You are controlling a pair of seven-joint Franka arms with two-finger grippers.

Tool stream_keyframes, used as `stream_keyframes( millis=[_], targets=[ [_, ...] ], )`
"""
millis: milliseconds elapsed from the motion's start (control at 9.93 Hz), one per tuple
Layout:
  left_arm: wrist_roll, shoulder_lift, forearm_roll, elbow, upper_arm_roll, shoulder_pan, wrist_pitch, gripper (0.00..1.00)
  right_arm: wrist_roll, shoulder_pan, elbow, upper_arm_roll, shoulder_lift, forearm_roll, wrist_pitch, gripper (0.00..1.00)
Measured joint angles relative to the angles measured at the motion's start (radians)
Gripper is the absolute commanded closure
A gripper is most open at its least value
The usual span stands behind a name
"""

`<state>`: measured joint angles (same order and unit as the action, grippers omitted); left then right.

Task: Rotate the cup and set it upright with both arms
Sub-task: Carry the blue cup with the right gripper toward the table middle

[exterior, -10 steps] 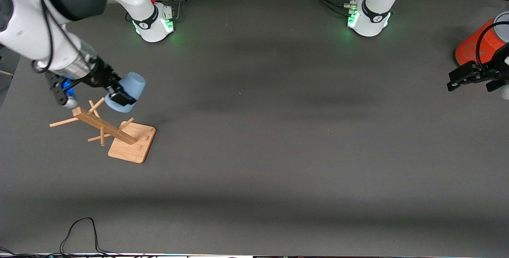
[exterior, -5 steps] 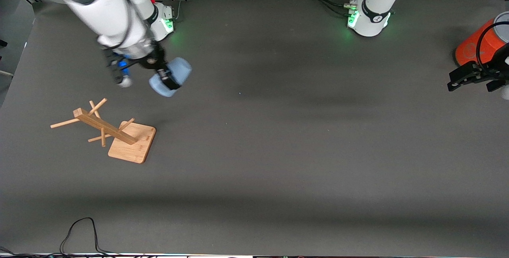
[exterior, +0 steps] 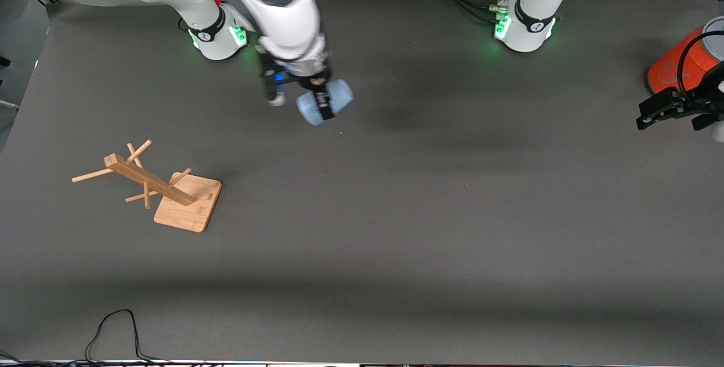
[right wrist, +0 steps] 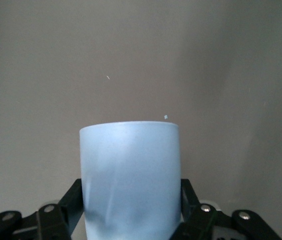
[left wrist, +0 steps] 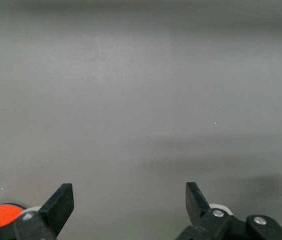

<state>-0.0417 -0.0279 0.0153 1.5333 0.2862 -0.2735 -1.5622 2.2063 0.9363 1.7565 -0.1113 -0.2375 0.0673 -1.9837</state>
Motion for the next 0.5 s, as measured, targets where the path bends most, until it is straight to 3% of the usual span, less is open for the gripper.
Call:
stream_keyframes(
  millis=[503],
  targets=[
    [0.000, 0.000, 0.000, 0.000, 0.000, 0.000, 0.000, 0.00, 0.408, 0.099, -0.266, -0.001, -0.400, -0.078, -0.011, 0.49]
  ],
)
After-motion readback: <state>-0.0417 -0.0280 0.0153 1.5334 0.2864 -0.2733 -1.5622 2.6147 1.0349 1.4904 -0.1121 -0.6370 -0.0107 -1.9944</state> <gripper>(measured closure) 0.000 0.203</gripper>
